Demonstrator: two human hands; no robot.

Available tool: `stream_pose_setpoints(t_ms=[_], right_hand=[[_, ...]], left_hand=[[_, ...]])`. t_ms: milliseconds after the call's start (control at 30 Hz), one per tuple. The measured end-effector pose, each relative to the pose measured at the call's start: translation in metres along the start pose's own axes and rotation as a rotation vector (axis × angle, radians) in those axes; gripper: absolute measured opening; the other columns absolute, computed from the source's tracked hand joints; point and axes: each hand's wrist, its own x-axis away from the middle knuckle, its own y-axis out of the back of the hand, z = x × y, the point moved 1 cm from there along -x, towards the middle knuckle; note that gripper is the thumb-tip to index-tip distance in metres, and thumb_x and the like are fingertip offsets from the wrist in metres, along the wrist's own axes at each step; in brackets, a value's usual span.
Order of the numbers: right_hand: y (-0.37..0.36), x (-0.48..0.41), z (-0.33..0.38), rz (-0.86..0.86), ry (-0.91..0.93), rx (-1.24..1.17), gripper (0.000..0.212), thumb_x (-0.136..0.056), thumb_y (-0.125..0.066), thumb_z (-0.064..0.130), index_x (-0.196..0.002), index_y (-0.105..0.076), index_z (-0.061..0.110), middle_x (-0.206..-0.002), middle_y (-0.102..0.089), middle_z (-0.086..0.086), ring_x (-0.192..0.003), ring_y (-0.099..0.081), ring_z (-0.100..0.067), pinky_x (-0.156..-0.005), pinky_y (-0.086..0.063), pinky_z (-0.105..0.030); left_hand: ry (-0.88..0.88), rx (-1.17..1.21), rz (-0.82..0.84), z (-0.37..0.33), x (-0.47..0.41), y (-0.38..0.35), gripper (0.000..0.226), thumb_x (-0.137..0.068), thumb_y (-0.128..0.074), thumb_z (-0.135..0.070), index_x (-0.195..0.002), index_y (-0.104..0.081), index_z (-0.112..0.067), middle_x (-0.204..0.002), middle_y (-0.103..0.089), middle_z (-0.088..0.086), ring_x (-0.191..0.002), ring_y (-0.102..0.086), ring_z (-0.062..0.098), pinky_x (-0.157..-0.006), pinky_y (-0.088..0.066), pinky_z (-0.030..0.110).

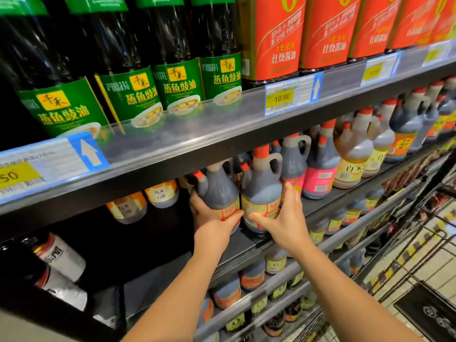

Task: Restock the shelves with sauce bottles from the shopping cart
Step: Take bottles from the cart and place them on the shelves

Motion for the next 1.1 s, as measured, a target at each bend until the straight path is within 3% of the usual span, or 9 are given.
stream_pose_setpoints(t_ms=[200, 367, 967, 1033, 1100], right_hand=[[0.001, -0.005, -0.006, 0.039, -0.012, -0.031, 0.083, -0.069, -0.087, 0.032, -0.131, -0.040, 0.003, -0.125, -0.042, -0.009, -0.121, -0.045, -0.028, -0.101, -0.043, -0.048], [0.004, -0.012, -0.011, 0.072, 0.003, -0.028, 0.063, -0.070, -0.085, 0.034, -0.116, -0.047, 0.014, -0.111, -0.038, -0.004, -0.108, -0.049, -0.023, -0.094, -0.049, -0.045], [0.008, -0.010, -0.007, 0.066, -0.007, 0.053, 0.059, -0.077, -0.082, 0.031, -0.120, -0.046, 0.011, -0.114, -0.044, -0.004, -0.109, -0.052, -0.023, -0.088, -0.051, -0.045], [0.008, -0.006, -0.006, 0.064, 0.010, 0.108, 0.066, -0.078, -0.080, 0.033, -0.128, -0.044, 0.009, -0.120, -0.045, -0.006, -0.114, -0.051, -0.025, -0.092, -0.048, -0.040], [0.010, 0.001, -0.006, 0.079, 0.002, 0.132, 0.079, -0.080, -0.079, 0.035, -0.141, -0.036, 0.010, -0.130, -0.045, -0.008, -0.121, -0.050, -0.024, -0.096, -0.046, -0.038]], left_hand=[[-0.013, -0.139, -0.030, -0.004, 0.002, -0.007, 0.119, -0.060, -0.092, -0.035, -0.150, -0.018, -0.012, -0.146, -0.030, 0.017, -0.127, -0.045, 0.036, -0.092, -0.040, 0.033], [0.002, -0.171, -0.020, -0.008, 0.002, -0.007, 0.120, -0.060, -0.092, -0.037, -0.150, -0.016, -0.011, -0.145, -0.030, 0.017, -0.132, -0.040, 0.036, -0.101, -0.044, 0.046], [0.034, -0.325, 0.069, -0.021, 0.009, 0.005, 0.119, -0.065, -0.083, -0.055, -0.152, -0.011, -0.015, -0.145, -0.032, 0.018, -0.128, -0.044, 0.037, -0.092, -0.048, 0.047], [0.069, -0.390, 0.163, -0.019, 0.011, 0.009, 0.103, -0.073, -0.074, -0.063, -0.147, -0.028, -0.008, -0.138, -0.043, 0.020, -0.122, -0.049, 0.036, -0.089, -0.052, 0.044], [0.134, -0.489, 0.284, -0.017, 0.017, 0.015, 0.087, -0.079, -0.061, -0.072, -0.127, -0.054, 0.000, -0.120, -0.062, 0.019, -0.108, -0.060, 0.035, -0.084, -0.054, 0.042]])
